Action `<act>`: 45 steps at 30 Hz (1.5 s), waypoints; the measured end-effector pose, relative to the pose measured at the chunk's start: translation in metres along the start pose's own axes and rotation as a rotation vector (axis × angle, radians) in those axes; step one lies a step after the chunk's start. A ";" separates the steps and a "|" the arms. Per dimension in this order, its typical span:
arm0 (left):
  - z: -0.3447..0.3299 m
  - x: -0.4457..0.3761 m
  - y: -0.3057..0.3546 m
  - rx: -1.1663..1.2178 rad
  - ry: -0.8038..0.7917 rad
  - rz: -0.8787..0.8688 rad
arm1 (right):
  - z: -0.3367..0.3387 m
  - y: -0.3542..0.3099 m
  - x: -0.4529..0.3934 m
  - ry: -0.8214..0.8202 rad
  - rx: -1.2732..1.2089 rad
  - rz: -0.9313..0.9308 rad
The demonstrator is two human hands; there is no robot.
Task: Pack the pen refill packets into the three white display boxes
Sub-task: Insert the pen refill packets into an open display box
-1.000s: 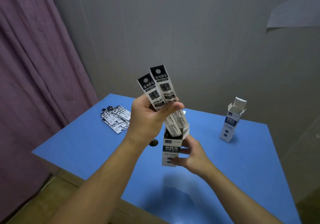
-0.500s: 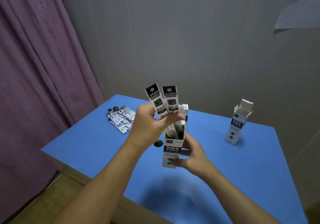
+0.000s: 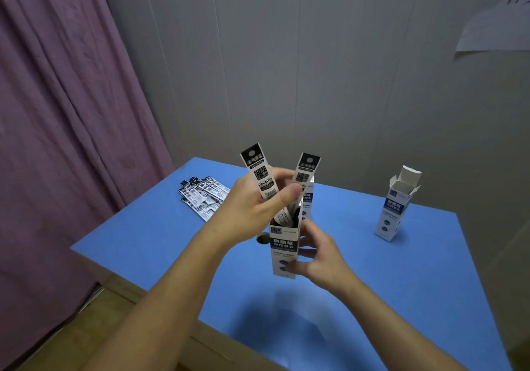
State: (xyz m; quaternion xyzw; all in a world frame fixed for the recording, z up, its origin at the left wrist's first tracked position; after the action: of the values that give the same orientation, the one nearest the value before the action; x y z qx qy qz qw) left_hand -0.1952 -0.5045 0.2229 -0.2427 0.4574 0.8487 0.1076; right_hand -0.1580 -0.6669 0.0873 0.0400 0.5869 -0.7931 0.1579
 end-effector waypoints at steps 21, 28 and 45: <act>0.011 -0.008 0.009 0.113 0.162 -0.122 | -0.002 0.004 -0.005 0.020 0.003 -0.049; 0.020 -0.010 0.010 0.392 0.293 -0.042 | -0.004 0.009 -0.007 0.038 0.004 -0.073; 0.006 -0.022 -0.014 -0.058 0.025 -0.062 | -0.009 0.005 -0.019 0.020 0.009 -0.053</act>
State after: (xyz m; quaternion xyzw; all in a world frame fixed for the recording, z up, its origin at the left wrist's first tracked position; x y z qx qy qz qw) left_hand -0.1724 -0.4908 0.2264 -0.2701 0.4262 0.8549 0.1209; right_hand -0.1394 -0.6563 0.0847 0.0329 0.5859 -0.7991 0.1308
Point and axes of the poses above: each hand's wrist, its own x-axis away from the middle knuckle, its own z-axis out of the back of the hand, y = z × x, the point moved 2 cm from there along -x, towards the middle knuckle, and after that the axes turned 12 degrees about y, right-handed, at the moved point
